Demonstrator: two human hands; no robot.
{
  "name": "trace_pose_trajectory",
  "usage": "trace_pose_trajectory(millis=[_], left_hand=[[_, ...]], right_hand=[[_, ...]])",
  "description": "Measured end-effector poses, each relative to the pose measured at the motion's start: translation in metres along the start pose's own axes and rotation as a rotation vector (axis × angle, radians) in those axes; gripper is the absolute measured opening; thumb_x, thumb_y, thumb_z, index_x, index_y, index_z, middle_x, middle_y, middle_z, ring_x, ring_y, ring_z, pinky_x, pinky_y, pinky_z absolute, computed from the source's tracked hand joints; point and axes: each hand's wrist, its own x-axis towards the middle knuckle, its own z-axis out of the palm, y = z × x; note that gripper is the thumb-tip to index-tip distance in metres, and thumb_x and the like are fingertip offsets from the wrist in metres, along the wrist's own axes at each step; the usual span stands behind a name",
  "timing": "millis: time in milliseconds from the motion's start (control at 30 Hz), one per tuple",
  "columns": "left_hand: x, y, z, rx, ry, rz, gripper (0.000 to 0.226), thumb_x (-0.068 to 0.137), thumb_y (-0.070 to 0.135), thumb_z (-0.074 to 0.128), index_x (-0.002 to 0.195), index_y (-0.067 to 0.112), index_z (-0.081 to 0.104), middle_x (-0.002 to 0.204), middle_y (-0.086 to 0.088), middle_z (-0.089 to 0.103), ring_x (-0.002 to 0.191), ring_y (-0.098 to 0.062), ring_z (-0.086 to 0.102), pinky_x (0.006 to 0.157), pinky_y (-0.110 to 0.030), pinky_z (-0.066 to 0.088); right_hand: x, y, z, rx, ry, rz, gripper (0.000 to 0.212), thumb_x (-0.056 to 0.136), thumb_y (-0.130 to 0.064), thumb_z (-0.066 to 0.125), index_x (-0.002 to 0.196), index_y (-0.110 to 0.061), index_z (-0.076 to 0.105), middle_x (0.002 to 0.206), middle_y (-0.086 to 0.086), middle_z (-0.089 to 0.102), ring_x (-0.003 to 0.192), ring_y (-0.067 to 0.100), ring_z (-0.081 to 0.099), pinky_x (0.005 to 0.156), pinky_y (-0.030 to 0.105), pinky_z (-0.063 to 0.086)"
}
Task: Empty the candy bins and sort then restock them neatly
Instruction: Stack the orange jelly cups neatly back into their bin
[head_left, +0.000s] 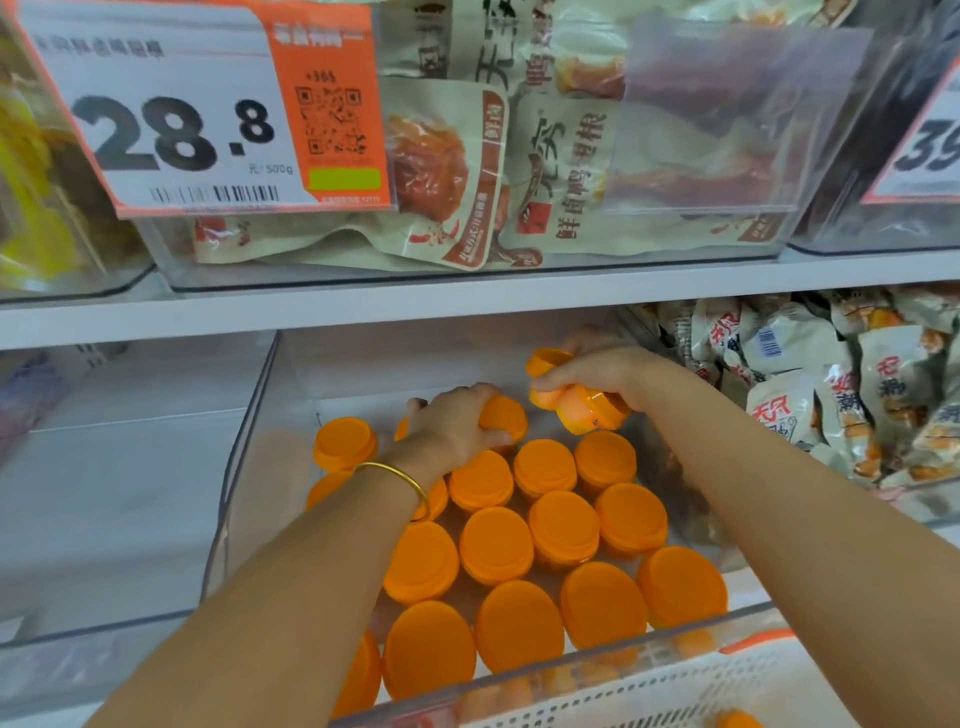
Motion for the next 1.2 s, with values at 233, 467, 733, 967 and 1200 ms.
trace_pose_trajectory(millis=[233,467,733,967,1200], left_hand=[[-0.002,-0.024,-0.010,-0.119,-0.064,-0.098,0.064,0.084,0.043,0.066,0.139,0.027,0.039,0.141,-0.003,0.046,0.129,-0.026,0.043,0.106,-0.047,0.035],[-0.006,0.005,-0.009,0.038,0.083,0.124,0.050,0.095,0.040,0.050,0.143,0.038,0.035,0.143,0.000,0.038,0.135,-0.025,0.027,0.106,-0.043,0.024],[-0.009,0.008,0.000,0.163,-0.085,0.173,0.048,0.102,0.043,0.028,0.148,0.038,0.021,0.157,0.006,0.020,0.142,-0.022,0.015,0.111,-0.047,0.016],[-0.018,0.003,0.002,0.290,-0.163,0.156,0.062,0.099,0.054,0.013,0.151,0.029,-0.008,0.160,0.008,-0.003,0.145,-0.016,0.001,0.116,-0.044,0.007],[-0.029,-0.004,0.005,0.216,-0.040,0.095,0.059,0.099,0.054,0.012,0.151,0.032,-0.002,0.160,0.005,-0.007,0.146,-0.018,-0.007,0.118,-0.046,-0.001]], right_hand=[[0.008,-0.014,0.012,-0.366,-0.206,-0.106,0.072,0.076,-0.039,0.076,0.137,-0.020,0.042,0.137,0.004,0.045,0.111,0.021,0.049,0.081,0.030,0.042],[0.011,-0.007,0.011,-0.402,-0.086,-0.109,0.046,0.096,-0.049,0.044,0.126,-0.015,0.053,0.134,0.011,0.049,0.112,0.026,0.053,0.084,0.027,0.042],[0.006,0.010,0.024,-0.309,0.036,-0.134,0.043,0.101,-0.032,0.039,0.128,0.001,0.045,0.133,0.021,0.048,0.122,0.034,0.046,0.095,0.035,0.038],[-0.027,0.029,0.025,-0.390,-0.082,-0.233,0.035,0.103,-0.017,0.035,0.134,-0.008,0.049,0.140,0.012,0.048,0.129,0.027,0.043,0.104,0.033,0.035],[-0.030,0.040,0.039,-0.499,-0.155,-0.240,0.060,0.097,-0.057,0.028,0.150,-0.037,0.012,0.160,-0.005,-0.001,0.147,0.025,-0.001,0.118,0.046,0.011]])
